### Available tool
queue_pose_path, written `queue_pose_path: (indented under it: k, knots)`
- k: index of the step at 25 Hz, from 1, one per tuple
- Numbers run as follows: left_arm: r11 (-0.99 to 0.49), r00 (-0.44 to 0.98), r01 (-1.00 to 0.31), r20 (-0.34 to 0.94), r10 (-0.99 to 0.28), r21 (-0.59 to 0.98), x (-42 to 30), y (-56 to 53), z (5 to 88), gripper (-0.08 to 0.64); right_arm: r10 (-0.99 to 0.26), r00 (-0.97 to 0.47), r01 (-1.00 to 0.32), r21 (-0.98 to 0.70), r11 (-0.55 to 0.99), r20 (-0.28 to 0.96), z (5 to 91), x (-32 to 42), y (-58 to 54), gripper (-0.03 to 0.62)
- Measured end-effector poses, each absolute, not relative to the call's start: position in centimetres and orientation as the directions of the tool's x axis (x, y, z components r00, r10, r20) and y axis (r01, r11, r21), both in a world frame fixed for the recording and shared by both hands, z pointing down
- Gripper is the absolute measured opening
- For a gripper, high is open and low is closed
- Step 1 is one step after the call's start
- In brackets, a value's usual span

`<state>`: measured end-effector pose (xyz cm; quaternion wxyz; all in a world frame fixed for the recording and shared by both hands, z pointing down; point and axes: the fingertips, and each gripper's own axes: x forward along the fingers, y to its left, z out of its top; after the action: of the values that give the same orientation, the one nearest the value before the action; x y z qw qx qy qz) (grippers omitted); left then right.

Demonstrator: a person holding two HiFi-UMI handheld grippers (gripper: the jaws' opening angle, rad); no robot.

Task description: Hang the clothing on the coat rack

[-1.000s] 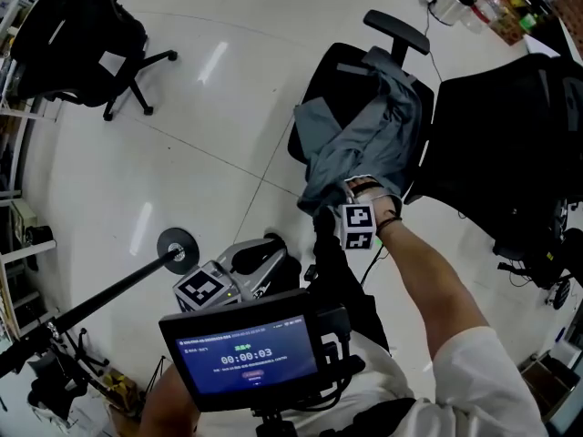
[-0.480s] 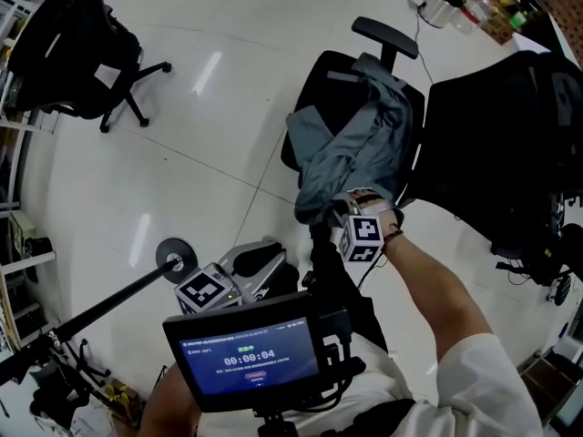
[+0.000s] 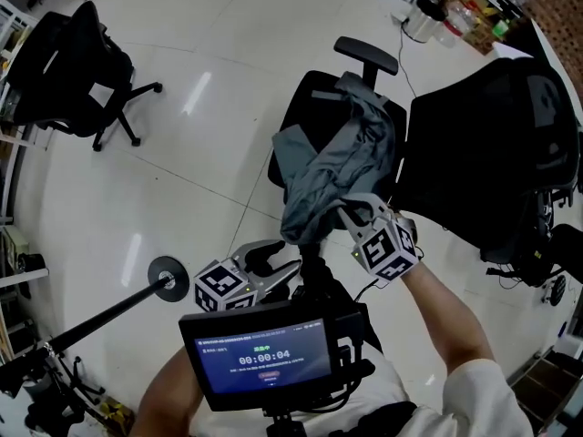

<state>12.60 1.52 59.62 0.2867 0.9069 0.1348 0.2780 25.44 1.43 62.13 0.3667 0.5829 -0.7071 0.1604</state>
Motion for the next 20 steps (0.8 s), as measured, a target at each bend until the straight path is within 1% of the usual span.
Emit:
queue_pose_path:
  k: [5, 6, 11, 17, 20]
  knots:
    - [-0.853, 0.785, 0.117, 0.479, 0.393, 0.509, 15.2, 2.3, 61.5, 0.311, -0.760, -0.017, -0.959, 0.204, 0.196, 0.650, 58.1, 27.3, 1.8, 0.034]
    - [-0.864, 0.778, 0.123, 0.492, 0.389, 0.488, 15.6, 2.4, 61.8, 0.321, -0.766, -0.011, -0.963, 0.201, 0.182, 0.642, 57.6, 27.7, 2.0, 0.034]
    - [-0.914, 0.756, 0.148, 0.553, 0.351, 0.378, 17.5, 2.0, 63.9, 0.339, -0.813, 0.019, -0.978, 0.179, 0.106, 0.582, 54.6, 29.6, 2.1, 0.034]
    - [-0.956, 0.679, 0.194, 0.673, 0.294, 0.222, 18.5, 0.6, 67.4, 0.351, -0.851, 0.053, -0.985, 0.170, 0.043, 0.523, 51.6, 31.8, 2.2, 0.032]
    - [-0.960, 0.640, 0.223, 0.718, 0.275, 0.168, 19.0, 0.1, 69.5, 0.354, -0.866, 0.067, -0.988, 0.152, 0.011, 0.496, 50.2, 32.6, 2.4, 0.032]
